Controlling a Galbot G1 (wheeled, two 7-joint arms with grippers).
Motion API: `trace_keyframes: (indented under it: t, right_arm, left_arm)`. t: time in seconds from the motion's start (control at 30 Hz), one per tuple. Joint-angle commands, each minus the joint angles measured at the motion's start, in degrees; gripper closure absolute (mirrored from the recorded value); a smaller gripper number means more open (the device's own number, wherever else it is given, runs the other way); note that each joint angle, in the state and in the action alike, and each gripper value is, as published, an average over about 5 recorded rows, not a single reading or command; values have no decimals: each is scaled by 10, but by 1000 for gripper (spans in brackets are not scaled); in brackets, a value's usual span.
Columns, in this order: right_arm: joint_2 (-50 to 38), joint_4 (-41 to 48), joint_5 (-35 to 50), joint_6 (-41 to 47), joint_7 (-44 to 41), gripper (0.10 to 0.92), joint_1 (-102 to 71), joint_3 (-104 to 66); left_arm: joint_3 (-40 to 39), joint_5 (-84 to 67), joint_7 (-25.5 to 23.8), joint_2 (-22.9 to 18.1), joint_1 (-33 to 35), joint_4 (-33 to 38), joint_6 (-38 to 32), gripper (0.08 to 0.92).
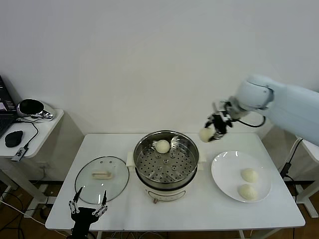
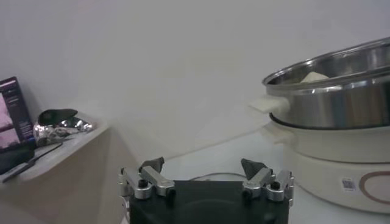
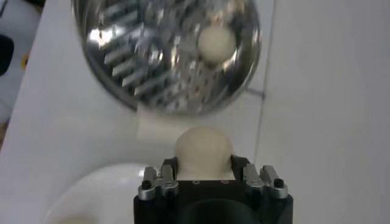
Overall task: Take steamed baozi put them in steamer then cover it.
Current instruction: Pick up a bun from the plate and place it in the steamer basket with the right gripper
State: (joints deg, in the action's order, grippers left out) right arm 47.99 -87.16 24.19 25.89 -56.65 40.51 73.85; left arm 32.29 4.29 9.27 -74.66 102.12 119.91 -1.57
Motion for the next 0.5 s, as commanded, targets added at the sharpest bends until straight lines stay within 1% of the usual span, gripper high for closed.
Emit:
trace_keyframes:
  t: [0.03,0.2,0.5]
  right_arm:
    - [174,37,105,87,59,474,-13,28]
    - [220,74,112,117,77,474,-54,23]
    - [262,116,111,151,99,474,-105,19]
  left_arm:
    - [4,0,0,-5,-3,0,0,177]
    - [8,1,0,-11,-3,-1,0,177]
    - [8,2,0,-14,-4,-2,-1,177]
